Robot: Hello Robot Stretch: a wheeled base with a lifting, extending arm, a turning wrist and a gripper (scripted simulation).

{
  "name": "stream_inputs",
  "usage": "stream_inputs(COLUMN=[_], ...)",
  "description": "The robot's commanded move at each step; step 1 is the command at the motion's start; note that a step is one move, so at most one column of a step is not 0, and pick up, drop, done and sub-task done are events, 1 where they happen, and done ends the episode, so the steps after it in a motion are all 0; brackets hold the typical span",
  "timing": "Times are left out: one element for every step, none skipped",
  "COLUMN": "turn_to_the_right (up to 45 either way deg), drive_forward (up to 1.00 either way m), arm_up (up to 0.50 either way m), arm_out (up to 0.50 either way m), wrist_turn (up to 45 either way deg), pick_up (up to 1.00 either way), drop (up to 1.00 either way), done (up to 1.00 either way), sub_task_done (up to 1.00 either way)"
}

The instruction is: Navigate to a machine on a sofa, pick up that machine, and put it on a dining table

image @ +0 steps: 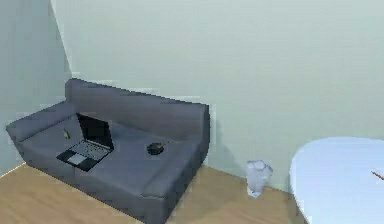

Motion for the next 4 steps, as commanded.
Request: stream_inputs(turn_to_the_right=[-36.0, 0.0, -45.0, -36.0], drive_forward=[0.0, 0.45, 0.0, 0.0], arm_up=[0.0, 0.0, 0.0, 0.0], arm_out=[0.0, 0.0, 0.0, 0.0], wrist_turn=[0.0, 0.0, 0.0, 0.0], pick_up=[0.0, 0.0, 0.0, 0.0], drop=[0.0, 0.0, 0.0, 0.0], done=[0.0, 0.0, 0.0, 0.0], sub_task_done=[0.0, 0.0, 0.0, 0.0])
